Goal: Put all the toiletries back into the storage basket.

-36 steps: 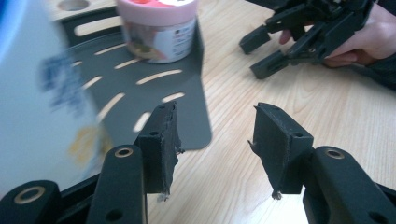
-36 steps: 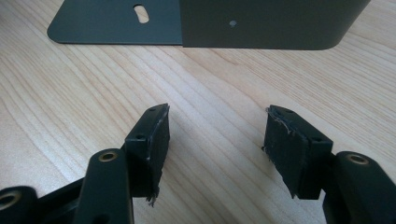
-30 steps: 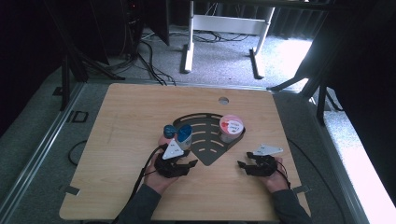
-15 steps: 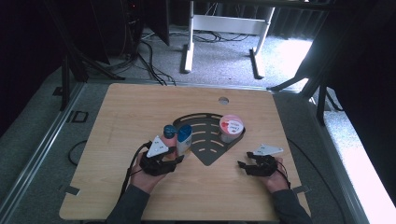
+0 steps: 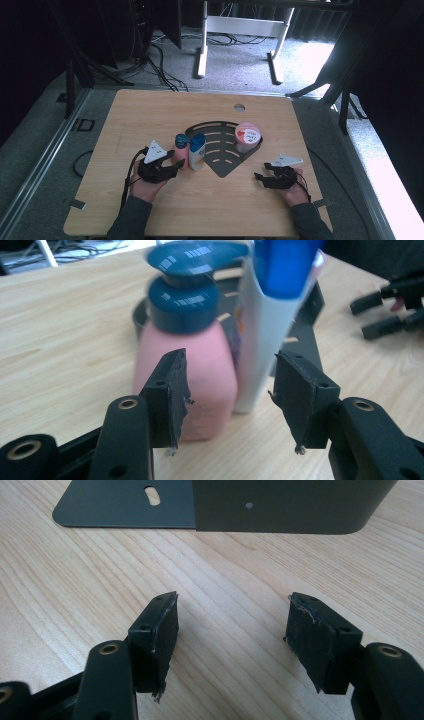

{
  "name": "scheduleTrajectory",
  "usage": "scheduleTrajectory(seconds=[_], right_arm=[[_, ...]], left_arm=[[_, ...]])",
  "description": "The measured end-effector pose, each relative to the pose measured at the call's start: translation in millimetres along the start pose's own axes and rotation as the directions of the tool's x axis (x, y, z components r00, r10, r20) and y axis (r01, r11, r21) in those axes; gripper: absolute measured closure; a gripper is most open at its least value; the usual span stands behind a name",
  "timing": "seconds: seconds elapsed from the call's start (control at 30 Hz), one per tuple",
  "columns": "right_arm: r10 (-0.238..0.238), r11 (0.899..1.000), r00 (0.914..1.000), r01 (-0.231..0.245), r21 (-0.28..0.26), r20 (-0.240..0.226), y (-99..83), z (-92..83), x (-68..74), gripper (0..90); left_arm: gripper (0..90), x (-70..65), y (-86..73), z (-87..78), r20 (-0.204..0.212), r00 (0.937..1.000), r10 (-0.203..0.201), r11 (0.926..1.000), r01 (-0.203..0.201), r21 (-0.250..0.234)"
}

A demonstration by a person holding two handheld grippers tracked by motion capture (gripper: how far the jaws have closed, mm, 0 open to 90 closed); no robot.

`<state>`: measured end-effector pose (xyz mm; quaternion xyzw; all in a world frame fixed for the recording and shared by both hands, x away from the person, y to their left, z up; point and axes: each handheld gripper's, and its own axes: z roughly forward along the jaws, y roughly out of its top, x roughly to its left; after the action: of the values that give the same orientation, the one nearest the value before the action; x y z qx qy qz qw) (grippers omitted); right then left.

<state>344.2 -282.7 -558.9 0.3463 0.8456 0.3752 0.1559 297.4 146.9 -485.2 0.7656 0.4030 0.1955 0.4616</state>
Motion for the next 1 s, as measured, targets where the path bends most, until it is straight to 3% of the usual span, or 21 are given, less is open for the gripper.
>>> scheduleTrajectory(seconds=[0.17,0.33,0.5,1.0], right_arm=[[-0.001,1.000,1.0000,0.001,0.002,0.001,0.1,-0.1,0.0,37.1],[0.001,1.000,1.0000,-0.001,0.002,0.000,0.1,-0.1,0.1,37.1],[-0.001,1.000,1.0000,0.001,0.001,0.000,0.1,-0.1,0.1,36.8],[-0.002,1.000,1.0000,0.002,0.001,-0.002,0.1,0.1,0.3,36.3]], left_arm=[[45.9,4.1,9.5,2.5,-0.052,0.9985,-0.016,0.9998,0.016,0.014],[43.7,6.3,16.0,6.9,-0.065,0.9973,-0.036,0.9993,0.036,0.007],[43.2,6.2,21.1,12.5,-0.089,0.9957,-0.026,0.9995,0.028,0.018],[45.2,13.2,31.7,30.1,-0.089,0.9956,-0.030,0.9988,0.034,0.034]])
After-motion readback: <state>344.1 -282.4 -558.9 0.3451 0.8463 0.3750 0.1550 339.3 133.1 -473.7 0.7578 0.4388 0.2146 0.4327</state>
